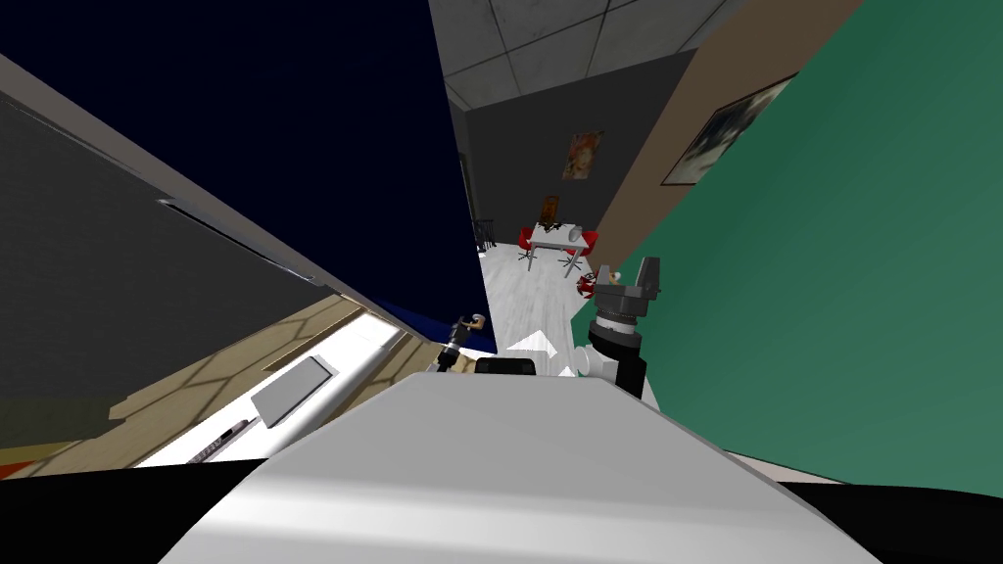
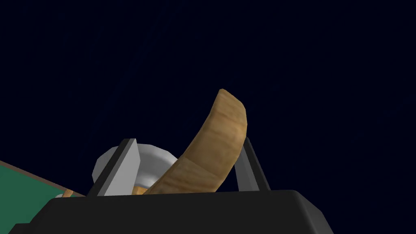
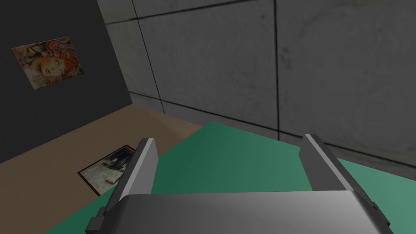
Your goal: Push the door open
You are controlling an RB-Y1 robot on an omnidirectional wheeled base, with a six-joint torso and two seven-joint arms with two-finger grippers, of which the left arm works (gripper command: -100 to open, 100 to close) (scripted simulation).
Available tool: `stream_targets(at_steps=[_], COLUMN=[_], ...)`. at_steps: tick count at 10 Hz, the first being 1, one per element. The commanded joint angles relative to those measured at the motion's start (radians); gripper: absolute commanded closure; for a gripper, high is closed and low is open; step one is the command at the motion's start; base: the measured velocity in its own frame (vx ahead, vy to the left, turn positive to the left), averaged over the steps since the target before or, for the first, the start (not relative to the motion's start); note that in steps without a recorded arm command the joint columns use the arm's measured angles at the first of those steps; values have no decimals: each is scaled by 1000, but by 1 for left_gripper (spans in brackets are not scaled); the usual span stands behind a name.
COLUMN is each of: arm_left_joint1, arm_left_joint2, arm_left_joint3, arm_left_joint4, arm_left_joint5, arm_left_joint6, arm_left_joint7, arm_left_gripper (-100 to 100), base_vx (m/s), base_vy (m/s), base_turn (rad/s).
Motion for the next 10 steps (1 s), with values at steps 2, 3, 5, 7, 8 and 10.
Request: stream_targets(at_steps=[2, 3, 5, 7, 8, 10], arm_left_joint1=[-19, -19, -36, -44, -44, -53], arm_left_joint2=[12, 12, 18, 21, 21, 22], arm_left_joint3=[6, 6, 4, 4, 4, 3], arm_left_joint4=[3, 3, 20, 29, 29, 38], arm_left_joint5=[40, 40, 73, 90, 90, 108], arm_left_joint6=[3, 3, 7, 9, 9, 12], arm_left_joint7=[75, 93, 158, 212, 216, 257], arm_left_gripper=[100, 100, 100, 100, 100, 100], base_vx=[32, 36, 42, 35, 28, 29], base_vy=[-12, -13, -15, -12, -11, -13], base_turn=[11, 10, 7, 2, 1, 6])
